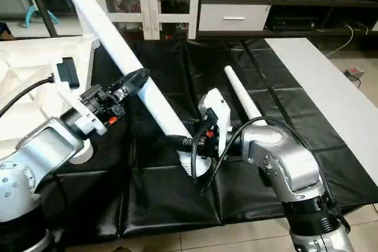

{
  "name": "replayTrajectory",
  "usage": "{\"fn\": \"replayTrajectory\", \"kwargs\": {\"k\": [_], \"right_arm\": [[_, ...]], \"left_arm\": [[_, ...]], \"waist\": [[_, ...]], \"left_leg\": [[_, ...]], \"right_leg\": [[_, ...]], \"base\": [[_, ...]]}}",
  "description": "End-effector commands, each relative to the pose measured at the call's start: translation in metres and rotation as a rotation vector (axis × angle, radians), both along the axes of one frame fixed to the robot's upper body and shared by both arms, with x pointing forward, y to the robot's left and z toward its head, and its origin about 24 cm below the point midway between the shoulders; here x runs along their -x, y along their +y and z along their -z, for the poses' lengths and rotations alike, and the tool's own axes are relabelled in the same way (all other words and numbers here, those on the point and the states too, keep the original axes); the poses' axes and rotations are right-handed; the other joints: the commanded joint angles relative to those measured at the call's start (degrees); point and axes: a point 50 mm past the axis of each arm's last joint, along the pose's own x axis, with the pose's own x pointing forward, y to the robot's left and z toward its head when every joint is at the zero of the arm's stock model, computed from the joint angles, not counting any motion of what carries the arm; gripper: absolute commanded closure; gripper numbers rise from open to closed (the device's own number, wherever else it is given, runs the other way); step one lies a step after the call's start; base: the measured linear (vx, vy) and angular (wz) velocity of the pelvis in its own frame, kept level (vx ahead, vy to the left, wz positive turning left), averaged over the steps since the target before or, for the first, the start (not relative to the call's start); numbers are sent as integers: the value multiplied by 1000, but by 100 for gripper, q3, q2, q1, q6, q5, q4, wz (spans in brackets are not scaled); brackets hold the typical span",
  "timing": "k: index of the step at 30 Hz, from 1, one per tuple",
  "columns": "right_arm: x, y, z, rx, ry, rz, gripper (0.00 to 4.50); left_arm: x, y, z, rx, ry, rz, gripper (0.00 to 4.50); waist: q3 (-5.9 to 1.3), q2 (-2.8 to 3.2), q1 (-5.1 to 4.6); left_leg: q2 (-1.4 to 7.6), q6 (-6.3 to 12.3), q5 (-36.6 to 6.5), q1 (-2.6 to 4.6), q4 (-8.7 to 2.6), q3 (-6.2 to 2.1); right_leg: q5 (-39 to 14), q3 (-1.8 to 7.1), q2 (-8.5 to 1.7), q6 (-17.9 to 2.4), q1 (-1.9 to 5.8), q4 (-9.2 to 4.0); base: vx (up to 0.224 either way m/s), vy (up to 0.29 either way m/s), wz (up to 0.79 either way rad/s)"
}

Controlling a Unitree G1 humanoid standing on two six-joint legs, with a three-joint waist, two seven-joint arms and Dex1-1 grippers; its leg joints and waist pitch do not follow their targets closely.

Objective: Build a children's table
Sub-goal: Pick table leg

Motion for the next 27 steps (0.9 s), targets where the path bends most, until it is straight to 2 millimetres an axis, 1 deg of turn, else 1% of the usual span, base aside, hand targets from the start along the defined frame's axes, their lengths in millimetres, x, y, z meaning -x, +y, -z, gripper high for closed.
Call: {"fn": "replayTrajectory", "kwargs": {"k": [1, 4, 5, 6, 8, 9, 13, 15, 18, 20, 21, 22, 23, 24, 27], "right_arm": [[0, 3, -4, 10, -34, -22, 263], [0, 3, -3, 16, -37, -24, 263], [0, 3, -3, 16, -37, -26, 264], [0, 4, -3, 17, -38, -27, 264], [0, 4, -3, 17, -40, -28, 264], [0, 4, -3, 17, -40, -28, 264], [0, 4, -3, 18, -42, -31, 264], [0, 4, -3, 20, -44, -32, 264], [-1, 4, -4, 22, -53, -31, 264], [-2, 4, -4, 24, -67, -21, 264], [-3, 4, -5, 25, -71, -18, 264], [-4, 3, -5, 25, -77, -12, 264], [-5, 3, -5, 23, -81, -8, 208], [-7, 3, -7, 8, -79, 9, 194], [-9, 2, -10, -23, -63, 1, 188]], "left_arm": [[-2, -6, -6, 9, -13, 36, 204], [-2, -7, -8, 18, -22, 57, 204], [-1, -8, -8, 22, -24, 71, 204], [0, -9, -9, 26, -26, 85, 204], [-1, -11, -7, 26, -10, 83, 204], [-2, -11, -6, 21, -2, 77, 231], [-2, -12, -4, 18, 5, 82, 244], [-1, -11, -5, 28, -2, 86, 271], [-1, -9, -8, 23, -14, 89, 274], [-1, -7, -9, 5, -24, 94, 275], [-1, -6, -10, -6, -31, 95, 275], [-1, -5, -10, -20, -36, 91, 275], [-2, -4, -11, -30, -40, 87, 276], [-3, -4, -14, -62, -56, 99, 277], [-1, -8, -18, -113, -84, 150, 277]], "waist": [[-323, 5, 8], [-326, 10, 7], [-332, 8, 4], [-333, 20, 8], [-332, 12, 5], [-329, 14, 6], [-322, 20, 8], [-322, 21, 5], [-329, 11, 10], [-333, 17, 9], [-330, 9, 7], [-331, 17, 10], [-331, 2, 8], [-331, 4, 9], [-331, 14, -1]], "left_leg": [[286, -167, -1162, 128, -462, -130], [285, -146, -1124, 126, -458, -129], [284, -141, -1092, 124, -454, -126], [283, -141, -1082, 127, -450, -126], [289, -127, -1077, 126, -452, -123], [290, -121, -1101, 132, -453, -122], [293, -161, -1232, 140, -463, -130], [291, -165, -1210, 134, -464, -132], [288, -150, -1150, 131, -456, -128], [286, -145, -1123, 133, -453, -126], [288, -137, -1122, 132, -457, -126], [286, -125, -1101, 139, -455, -122], [285, -124, -1107, 141, -450, -118], [282, -127, -1111, 139, -454, -122], [278, -144, -1126, 149, -456, -120]], "right_leg": [[-1186, 193, -348, -1032, 157, -480], [-1097, 192, -349, -1064, 161, -471], [-1003, 190, -346, -1104, 169, -464], [-974, 190, -349, -1119, 170, -457], [-926, 191, -347, -1151, 173, -456], [-948, 189, -347, -1156, 171, -458], [-1158, 192, -352, -1108, 165, -476], [-1115, 190, -349, -1108, 166, -472], [-1045, 190, -352, -1118, 172, -462], [-1000, 188, -347, -1131, 171, -452], [-994, 189, -344, -1130, 169, -456], [-985, 188, -345, -1131, 162, -452], [-997, 188, -344, -1135, 162, -453], [-1038, 185, -344, -1134, 165, -445], [-1074, 184, -336, -1124, 154, -444]], "base": [[0, 0, 0], [0, 0, 0], [0, 0, 0], [0, 0, 0], [0, 0, 0], [0, 0, 0], [0, 0, 0], [0, 0, 0], [0, 0, 0], [0, 0, 0], [0, 0, 0], [0, 0, 0], [0, 0, 0], [0, 0, 0], [0, 0, 0]]}}
